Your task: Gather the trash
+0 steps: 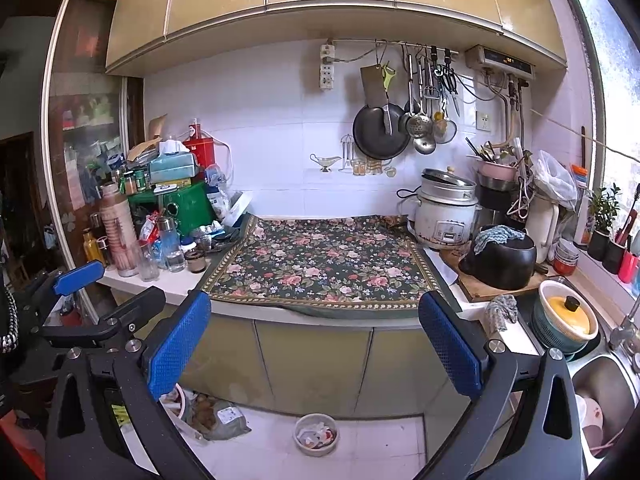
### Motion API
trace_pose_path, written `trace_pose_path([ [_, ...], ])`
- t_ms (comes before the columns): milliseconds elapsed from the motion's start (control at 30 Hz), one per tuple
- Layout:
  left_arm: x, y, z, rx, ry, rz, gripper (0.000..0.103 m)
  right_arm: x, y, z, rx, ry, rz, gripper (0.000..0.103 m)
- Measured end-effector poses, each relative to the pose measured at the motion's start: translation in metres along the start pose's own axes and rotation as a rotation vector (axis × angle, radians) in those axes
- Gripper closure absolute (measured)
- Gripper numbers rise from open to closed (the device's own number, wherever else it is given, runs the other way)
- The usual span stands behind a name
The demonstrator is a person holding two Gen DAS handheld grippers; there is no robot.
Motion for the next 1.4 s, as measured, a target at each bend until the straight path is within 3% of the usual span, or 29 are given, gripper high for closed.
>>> trace_pose_path([
  [1400,-0.001,0.019,-0.008,0.038,-0.057,-0.005,0.008,-0.001,0.013,0.003,0.012,0.004,-0.018,0.000],
])
Point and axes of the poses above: each gripper's, at about its wrist camera, not at the fingertips, and y roughly the way its jaws point, z to its right, x to its underside, the point moved 5 cm from there along y, roughly the way its jaws point, and after that the axes turned 10 degrees about z, right-handed, at the moved point
